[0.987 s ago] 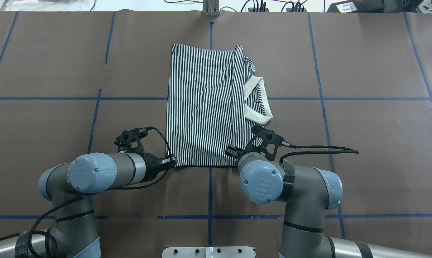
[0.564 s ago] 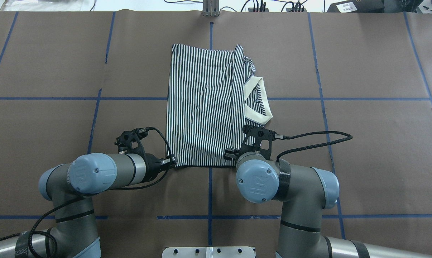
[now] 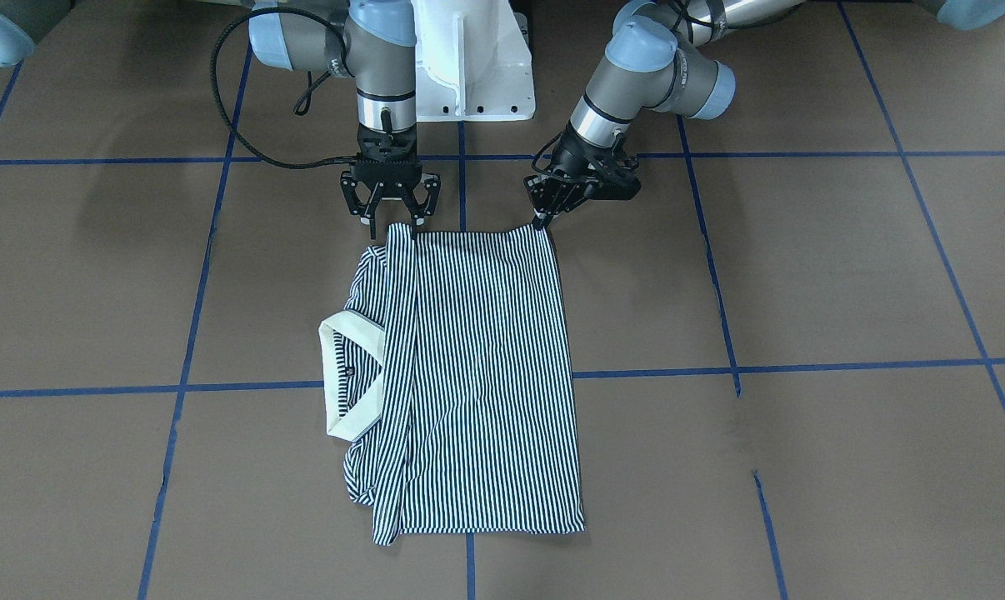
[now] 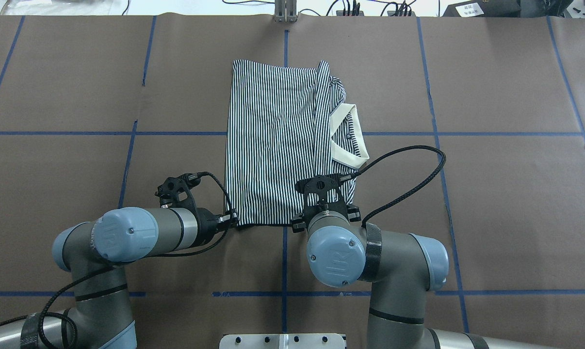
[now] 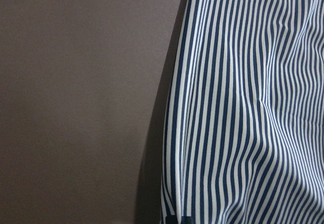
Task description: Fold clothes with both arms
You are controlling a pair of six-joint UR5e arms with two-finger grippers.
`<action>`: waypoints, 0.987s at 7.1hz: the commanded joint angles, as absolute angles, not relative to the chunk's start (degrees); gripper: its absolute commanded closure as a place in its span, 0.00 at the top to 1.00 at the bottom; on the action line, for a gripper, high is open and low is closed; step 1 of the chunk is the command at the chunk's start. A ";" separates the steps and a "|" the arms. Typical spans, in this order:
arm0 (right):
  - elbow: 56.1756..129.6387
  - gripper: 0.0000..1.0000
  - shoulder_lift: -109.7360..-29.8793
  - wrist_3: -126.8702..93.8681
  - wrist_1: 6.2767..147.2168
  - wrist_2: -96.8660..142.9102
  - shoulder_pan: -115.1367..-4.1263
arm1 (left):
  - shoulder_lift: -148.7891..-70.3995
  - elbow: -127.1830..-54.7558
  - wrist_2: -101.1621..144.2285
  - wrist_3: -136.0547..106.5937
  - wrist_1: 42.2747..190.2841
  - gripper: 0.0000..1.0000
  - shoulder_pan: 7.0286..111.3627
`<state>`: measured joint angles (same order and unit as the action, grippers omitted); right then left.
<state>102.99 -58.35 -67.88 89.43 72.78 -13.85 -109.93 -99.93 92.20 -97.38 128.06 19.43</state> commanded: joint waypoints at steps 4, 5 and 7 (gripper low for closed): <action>101.60 0.45 -58.27 -61.96 89.39 71.37 -13.54 | -109.95 -100.02 92.20 -97.38 128.14 0.00 19.42; 101.60 0.45 -58.27 -61.96 89.38 71.37 -13.45 | -109.95 -100.02 92.20 -97.38 128.14 0.00 19.42; 101.69 0.44 -58.19 -61.96 89.38 71.28 -13.01 | -109.95 -100.02 92.20 -97.38 128.14 0.00 19.42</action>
<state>101.67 -58.29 -61.97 89.39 71.35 -13.29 -109.95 -100.02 92.20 -97.38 128.14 19.42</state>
